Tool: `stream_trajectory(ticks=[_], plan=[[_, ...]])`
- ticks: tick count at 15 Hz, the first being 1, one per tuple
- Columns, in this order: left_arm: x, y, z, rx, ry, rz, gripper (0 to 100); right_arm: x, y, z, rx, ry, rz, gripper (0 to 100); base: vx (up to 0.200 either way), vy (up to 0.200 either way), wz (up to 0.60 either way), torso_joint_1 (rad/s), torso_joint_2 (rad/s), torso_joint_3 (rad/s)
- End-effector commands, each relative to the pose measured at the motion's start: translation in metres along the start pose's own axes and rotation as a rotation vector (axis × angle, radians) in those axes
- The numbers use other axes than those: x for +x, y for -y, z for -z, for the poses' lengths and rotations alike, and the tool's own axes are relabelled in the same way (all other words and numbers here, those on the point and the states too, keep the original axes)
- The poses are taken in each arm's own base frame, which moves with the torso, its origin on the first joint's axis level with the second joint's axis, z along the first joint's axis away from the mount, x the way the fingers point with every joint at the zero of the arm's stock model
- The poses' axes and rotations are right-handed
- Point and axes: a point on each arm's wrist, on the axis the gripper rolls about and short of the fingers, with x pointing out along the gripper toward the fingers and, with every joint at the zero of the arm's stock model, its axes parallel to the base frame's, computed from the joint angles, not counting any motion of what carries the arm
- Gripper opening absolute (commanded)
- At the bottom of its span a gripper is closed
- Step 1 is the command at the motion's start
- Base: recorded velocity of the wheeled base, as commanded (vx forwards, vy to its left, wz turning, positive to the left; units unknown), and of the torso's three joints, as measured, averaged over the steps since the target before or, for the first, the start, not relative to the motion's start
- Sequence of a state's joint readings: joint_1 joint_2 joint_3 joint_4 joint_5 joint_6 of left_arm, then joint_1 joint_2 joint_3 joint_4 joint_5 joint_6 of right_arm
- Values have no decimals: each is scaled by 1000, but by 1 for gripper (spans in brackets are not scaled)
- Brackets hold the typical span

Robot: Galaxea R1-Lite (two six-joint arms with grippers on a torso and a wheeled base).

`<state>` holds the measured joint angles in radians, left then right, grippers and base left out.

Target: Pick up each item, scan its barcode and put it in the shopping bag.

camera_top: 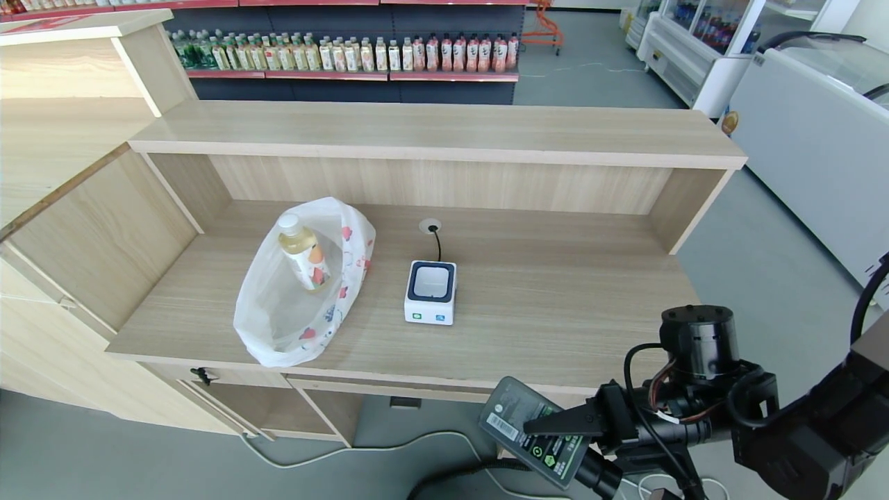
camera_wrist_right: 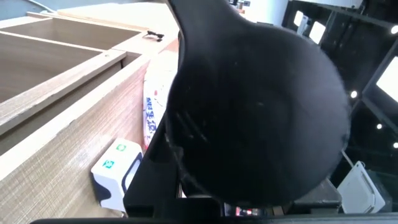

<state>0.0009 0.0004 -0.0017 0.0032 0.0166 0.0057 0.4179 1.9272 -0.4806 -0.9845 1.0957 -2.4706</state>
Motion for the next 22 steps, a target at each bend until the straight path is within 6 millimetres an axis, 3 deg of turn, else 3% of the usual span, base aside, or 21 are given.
stream_trajectory(ticks=[1, 10, 12, 16, 18, 19, 20, 22], plan=[[0, 0, 0, 0, 0, -1, 100, 0, 0, 0, -1, 0, 1, 0, 0, 0, 0, 0, 0, 0], [0, 0, 0, 0, 0, -1, 100, -6, 2, -1, 0, -13, -3, 0, 0, 0, 0, 0, 0, 0], [0, 0, 0, 0, 0, -1, 100, -7, 10, 1, -17, -18, 7, 0, 0, 0, 0, 0, 0, 0], [0, 0, 0, 0, 0, -1, 100, -47, 86, 3, 126, -145, 44, 0, 0, 0, 0, 0, 0, 0], [0, 0, 0, 0, 0, -1, 100, -73, 93, 7, 253, -303, 8, 0, 0, 0, 0, 0, 0, 0], [0, 0, 0, 0, 0, -1, 100, -99, 109, 12, 323, -498, 12, 0, 0, 0, 0, 0, 0, 0], [0, 0, 0, 0, 0, -1, 100, -114, 109, 8, 386, -616, 5, 0, 0, 0, 0, 0, 0, 0], [0, 0, 0, 0, 0, -1, 100, -117, 105, 4, 617, -638, 61, 0, 0, 0, 0, 0, 0, 0]])
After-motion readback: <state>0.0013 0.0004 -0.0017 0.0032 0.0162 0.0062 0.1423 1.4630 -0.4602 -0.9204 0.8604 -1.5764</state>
